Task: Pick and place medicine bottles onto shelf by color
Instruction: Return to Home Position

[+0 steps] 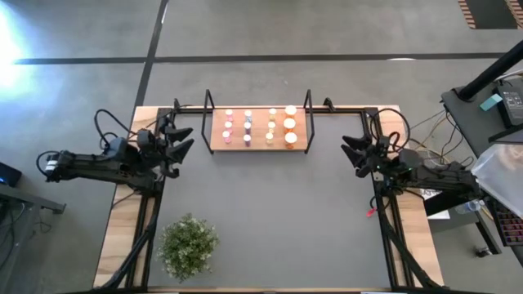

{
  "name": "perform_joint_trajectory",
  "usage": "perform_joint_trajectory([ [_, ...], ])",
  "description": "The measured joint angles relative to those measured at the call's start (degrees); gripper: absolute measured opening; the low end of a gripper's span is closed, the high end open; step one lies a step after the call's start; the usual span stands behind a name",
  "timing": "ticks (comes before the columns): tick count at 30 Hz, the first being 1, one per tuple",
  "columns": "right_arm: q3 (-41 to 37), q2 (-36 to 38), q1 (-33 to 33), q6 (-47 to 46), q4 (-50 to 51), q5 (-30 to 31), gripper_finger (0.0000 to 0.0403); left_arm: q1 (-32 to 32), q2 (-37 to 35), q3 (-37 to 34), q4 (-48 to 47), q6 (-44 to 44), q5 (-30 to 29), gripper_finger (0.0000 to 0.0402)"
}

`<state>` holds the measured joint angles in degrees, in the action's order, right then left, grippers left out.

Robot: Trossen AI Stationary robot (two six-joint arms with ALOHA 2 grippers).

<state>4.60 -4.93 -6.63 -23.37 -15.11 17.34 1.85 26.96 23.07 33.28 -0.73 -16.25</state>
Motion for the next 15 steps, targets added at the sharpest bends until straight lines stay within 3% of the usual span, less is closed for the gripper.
perform_joint_trajectory([
  [15, -3.89, 0.0, 0.0, -4.03, -0.33, 0.05, 0.0247, 0.02, 1.73, -0.66, -3.8, -0.44, 0.0, 0.016],
])
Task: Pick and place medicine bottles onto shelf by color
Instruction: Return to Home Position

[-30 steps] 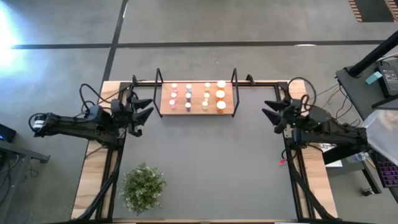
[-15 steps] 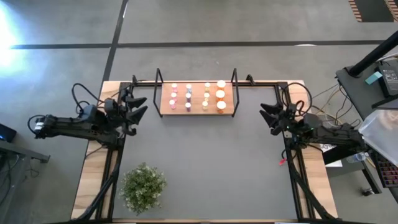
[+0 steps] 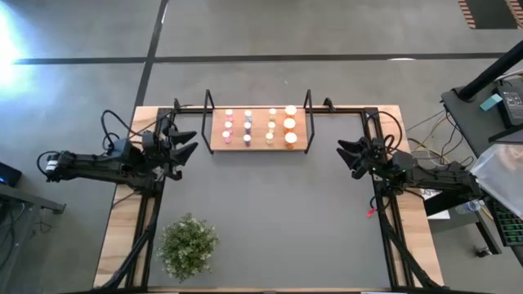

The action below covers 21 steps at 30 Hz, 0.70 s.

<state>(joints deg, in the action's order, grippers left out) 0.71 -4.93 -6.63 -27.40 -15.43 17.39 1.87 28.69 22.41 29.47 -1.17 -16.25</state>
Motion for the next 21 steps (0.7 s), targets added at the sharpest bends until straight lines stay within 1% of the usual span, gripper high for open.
perform_joint_trajectory([
  [4, -0.02, -0.11, 0.0, 0.52, 0.19, 0.15, 0.0247, 0.0, 1.06, -1.83, 0.94, -0.72, 0.0, 0.016],
  [8, -0.02, -0.11, -0.02, 1.07, 0.46, 0.55, 0.0247, 0.0, 2.82, -5.17, 5.02, -1.5, -0.02, 0.016],
  [17, -0.04, -0.13, -0.02, 0.18, 5.7, 0.63, 0.0247, 0.0, 4.9, -15.14, 24.57, -1.51, -0.02, 0.016],
  [21, -0.07, -0.13, -0.02, -1.33, 7.14, 0.65, 0.0247, 0.0, 3.12, -17.34, 26.57, -1.47, -0.04, 0.016],
])
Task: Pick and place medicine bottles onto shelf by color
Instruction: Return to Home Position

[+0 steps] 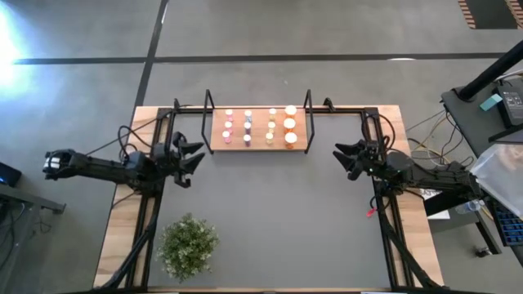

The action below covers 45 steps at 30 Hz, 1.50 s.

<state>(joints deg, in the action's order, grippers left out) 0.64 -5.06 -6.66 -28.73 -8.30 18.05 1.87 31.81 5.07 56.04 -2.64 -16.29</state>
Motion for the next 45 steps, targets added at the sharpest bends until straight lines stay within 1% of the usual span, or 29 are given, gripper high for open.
perform_joint_trajectory([
  [3, 0.0, 0.0, 0.0, -1.31, 1.57, 0.0, 0.0247, 0.0, -1.97, -1.87, 0.09, 0.18, 0.0, 0.016],
  [7, -0.02, 0.0, 0.0, -1.35, 3.16, 0.0, 0.0247, -0.02, -7.13, -4.55, -0.18, 0.01, -0.05, 0.016],
  [13, -0.02, 0.0, 0.0, -1.7, 3.98, -0.01, 0.0247, -0.02, -14.01, -4.58, -4.03, 0.03, 0.11, 0.016],
  [19, -0.02, -0.06, 0.0, -1.22, 4.75, -0.03, 0.0247, -0.02, -19.66, -4.62, -12.32, 0.42, 0.14, 0.016],
  [23, -0.02, -0.33, 0.0, -1.21, 4.79, -0.03, 0.0247, -0.02, -22.06, -4.63, -17.9, 0.12, -0.46, 0.016],
  [28, -0.04, -0.33, 0.0, -1.09, 4.81, -0.03, 0.0247, -0.02, -23.21, -4.67, -21.7, 0.22, -2.53, 0.016],
  [34, -0.04, -0.33, 0.0, -1.07, 4.88, -0.03, 0.0247, -0.02, -22.41, -4.71, -22.68, 0.25, -6.64, 0.016],
  [45, -0.04, -0.33, 0.0, -1.07, 4.94, -0.03, 0.0247, 0.0, -19.64, -4.75, -22.63, 0.25, -6.73, 0.016],
])
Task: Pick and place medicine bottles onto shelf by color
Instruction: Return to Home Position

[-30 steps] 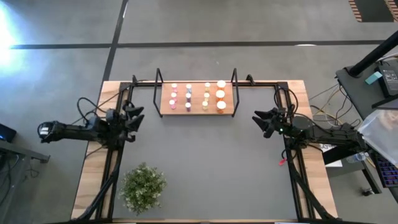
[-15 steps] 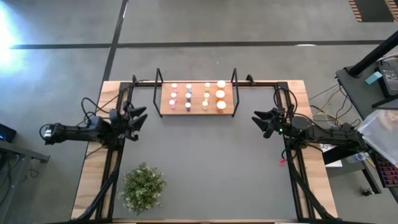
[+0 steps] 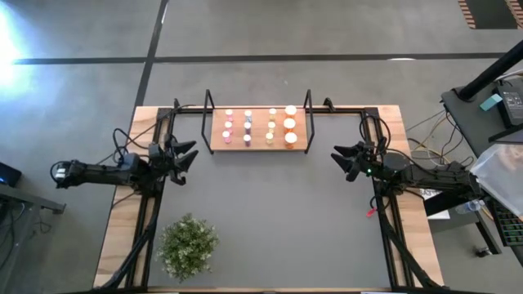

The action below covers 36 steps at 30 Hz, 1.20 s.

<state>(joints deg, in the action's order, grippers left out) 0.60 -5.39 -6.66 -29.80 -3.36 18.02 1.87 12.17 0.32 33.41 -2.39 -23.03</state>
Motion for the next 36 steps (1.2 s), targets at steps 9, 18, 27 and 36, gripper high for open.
perform_joint_trajectory([
  [9, -0.02, 0.0, 0.0, 0.0, 0.02, -0.02, 0.0247, 0.0, 1.98, -0.04, 0.08, 0.0, 0.02, 0.016],
  [18, -0.02, 0.0, 0.0, -0.02, 0.02, 0.0, 0.0247, 0.0, 3.72, -0.07, 0.11, 0.0, 0.02, 0.016],
  [27, -0.02, 0.0, 0.0, -0.02, 0.04, 0.0, 0.0247, -0.01, 5.45, -0.07, 0.09, 0.0, 0.03, 0.016],
  [36, -0.02, 0.0, 0.0, -0.02, 0.04, 0.0, 0.0247, 0.0, 6.98, -0.07, 0.09, 0.0, 0.04, 0.016],
])
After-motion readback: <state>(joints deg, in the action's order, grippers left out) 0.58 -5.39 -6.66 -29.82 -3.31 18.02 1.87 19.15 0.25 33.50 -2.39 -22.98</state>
